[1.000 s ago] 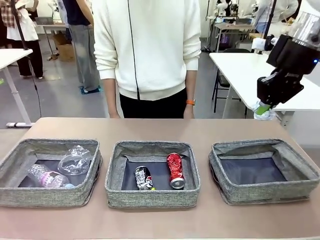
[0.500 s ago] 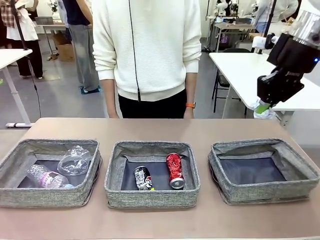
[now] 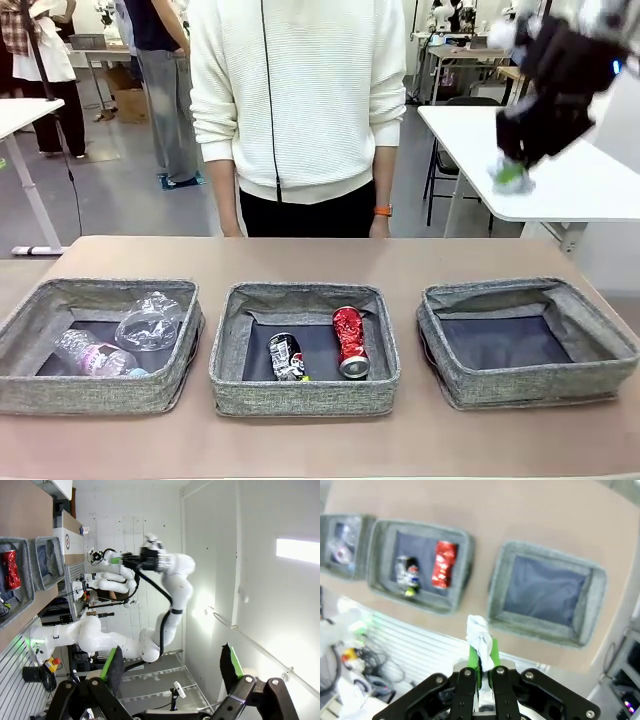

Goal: Sort the waste into the appropriate baskets.
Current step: Pick up the waste item pointed out by the person.

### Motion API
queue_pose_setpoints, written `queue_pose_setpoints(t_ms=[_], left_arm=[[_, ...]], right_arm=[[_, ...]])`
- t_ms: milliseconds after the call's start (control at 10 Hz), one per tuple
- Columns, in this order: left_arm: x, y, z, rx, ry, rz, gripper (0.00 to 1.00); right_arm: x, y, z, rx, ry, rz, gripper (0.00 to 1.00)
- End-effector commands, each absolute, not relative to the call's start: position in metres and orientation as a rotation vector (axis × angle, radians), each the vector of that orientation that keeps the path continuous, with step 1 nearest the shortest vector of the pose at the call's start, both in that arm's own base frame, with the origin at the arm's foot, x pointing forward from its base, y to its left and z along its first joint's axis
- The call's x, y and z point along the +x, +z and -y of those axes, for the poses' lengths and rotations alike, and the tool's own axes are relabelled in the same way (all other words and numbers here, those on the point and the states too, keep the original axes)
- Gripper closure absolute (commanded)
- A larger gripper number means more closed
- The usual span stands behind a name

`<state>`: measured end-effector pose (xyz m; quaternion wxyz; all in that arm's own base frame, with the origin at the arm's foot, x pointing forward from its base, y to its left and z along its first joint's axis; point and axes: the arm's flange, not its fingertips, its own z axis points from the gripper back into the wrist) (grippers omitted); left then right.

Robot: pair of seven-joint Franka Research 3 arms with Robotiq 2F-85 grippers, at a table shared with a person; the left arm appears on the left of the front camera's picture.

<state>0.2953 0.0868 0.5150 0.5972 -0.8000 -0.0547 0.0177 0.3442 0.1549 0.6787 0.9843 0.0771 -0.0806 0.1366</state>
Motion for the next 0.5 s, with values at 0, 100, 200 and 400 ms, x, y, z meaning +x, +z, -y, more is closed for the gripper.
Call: queue_pose_setpoints(t_ms=[0,100,200,400], left_arm=[[0.294,0.520,-0.084,-1.875,0.042,0.134,0.00],[0.294,0.520,-0.084,-1.875,0.042,0.134,0.00],[0.294,0.520,-0.084,-1.875,0.042,0.134,0.00],[0.294,0.520,-0.084,-1.875,0.042,0.134,0.00]], right_arm=[[0.345,0.777,-0.228,0.088,0.181,0.144,0.92],[0.334,0.802,-0.265,0.026,0.122,0.125,0.92],[0.324,0.814,-0.298,-0.046,0.078,0.085,0.92],[0.309,0.827,-0.368,-0.034,0.144,0.089,0.92]])
